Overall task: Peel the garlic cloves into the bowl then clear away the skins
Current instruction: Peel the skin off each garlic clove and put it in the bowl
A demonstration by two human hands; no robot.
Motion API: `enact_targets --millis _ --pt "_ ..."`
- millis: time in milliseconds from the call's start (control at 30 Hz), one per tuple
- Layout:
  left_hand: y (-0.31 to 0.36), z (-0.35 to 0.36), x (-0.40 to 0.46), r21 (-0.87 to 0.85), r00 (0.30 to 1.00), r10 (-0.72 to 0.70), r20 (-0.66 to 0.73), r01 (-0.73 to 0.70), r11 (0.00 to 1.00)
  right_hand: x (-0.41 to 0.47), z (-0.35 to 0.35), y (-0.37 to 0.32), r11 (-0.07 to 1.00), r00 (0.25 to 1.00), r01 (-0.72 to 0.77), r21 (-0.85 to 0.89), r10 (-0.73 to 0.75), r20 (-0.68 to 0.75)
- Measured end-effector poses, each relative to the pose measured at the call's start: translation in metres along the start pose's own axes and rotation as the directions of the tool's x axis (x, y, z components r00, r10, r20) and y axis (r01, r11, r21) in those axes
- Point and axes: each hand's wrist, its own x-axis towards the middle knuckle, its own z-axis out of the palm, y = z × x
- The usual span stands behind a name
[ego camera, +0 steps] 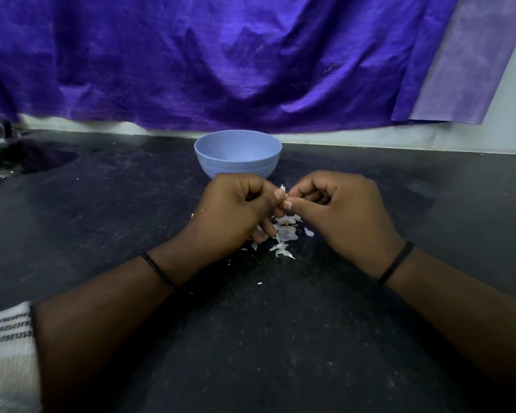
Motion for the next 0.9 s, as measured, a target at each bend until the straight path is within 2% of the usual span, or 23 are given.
enact_targets --millis 233,467,900 --pt "-0.0009 0.0002 0.0010 0.009 1.000 -0.007 0.015 0.007 1.000 -0.0013 0.0014 -0.0020 0.999 1.000 0.025 -0.047 -0.025 0.004" --pt "-0.0024 0.0003 0.0011 0.072 1.000 0.010 -0.028 -0.008 0.997 -0.0023 0.0030 -0.0025 0.999 1.000 0.028 -0.041 -0.028 0.009" --pt "-0.0018 -0.0008 0.0003 0.124 0.997 0.022 -0.071 -0.013 0.992 -0.0027 0.0023 -0.0029 0.999 0.999 0.005 0.040 -0.007 0.039"
